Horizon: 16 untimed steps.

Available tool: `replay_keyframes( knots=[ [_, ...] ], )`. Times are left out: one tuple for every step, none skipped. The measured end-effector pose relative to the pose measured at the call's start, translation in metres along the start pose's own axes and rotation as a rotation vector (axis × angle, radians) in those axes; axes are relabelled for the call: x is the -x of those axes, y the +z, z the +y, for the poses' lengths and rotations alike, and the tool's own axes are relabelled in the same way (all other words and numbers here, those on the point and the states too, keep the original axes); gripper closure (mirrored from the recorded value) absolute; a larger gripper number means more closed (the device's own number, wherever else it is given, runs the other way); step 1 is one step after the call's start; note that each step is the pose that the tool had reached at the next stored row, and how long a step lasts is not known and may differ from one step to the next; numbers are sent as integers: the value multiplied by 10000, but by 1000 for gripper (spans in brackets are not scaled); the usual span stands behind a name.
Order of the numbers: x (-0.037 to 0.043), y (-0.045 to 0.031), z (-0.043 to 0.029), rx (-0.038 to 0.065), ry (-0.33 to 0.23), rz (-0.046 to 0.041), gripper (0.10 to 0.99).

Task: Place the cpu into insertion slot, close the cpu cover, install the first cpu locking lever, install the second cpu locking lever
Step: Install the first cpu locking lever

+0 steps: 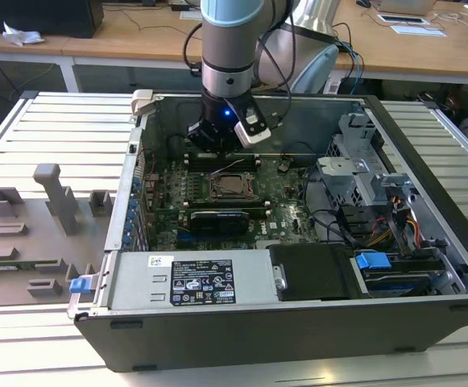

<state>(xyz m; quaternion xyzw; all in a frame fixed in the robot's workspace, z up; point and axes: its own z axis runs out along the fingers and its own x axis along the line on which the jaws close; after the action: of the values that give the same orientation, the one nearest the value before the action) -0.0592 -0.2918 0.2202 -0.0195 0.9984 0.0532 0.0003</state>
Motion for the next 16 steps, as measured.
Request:
replay_keyframes(
  knots=[
    [12, 5, -1, 1, 0, 1, 980],
    [26, 14, -3, 3, 1, 3, 980],
    [34, 21, -3, 4, 1, 5, 980],
    [45, 26, -4, 4, 2, 7, 980],
    [57, 31, -5, 4, 2, 10, 980],
    [69, 35, -6, 5, 1, 13, 980],
    [97, 43, -8, 6, 1, 18, 980],
    [140, 52, -11, 8, 4, 29, 980],
    [161, 62, -13, 10, 4, 36, 980],
    [172, 71, -14, 11, 4, 40, 980],
    [184, 82, -16, 12, 4, 44, 980],
    [193, 91, -17, 13, 4, 47, 980],
    [209, 104, -19, 14, 6, 53, 980],
    [225, 112, -20, 14, 7, 59, 980],
    [248, 124, -22, 15, 9, 68, 980],
    [263, 130, -24, 14, 8, 73, 980]
  ],
)
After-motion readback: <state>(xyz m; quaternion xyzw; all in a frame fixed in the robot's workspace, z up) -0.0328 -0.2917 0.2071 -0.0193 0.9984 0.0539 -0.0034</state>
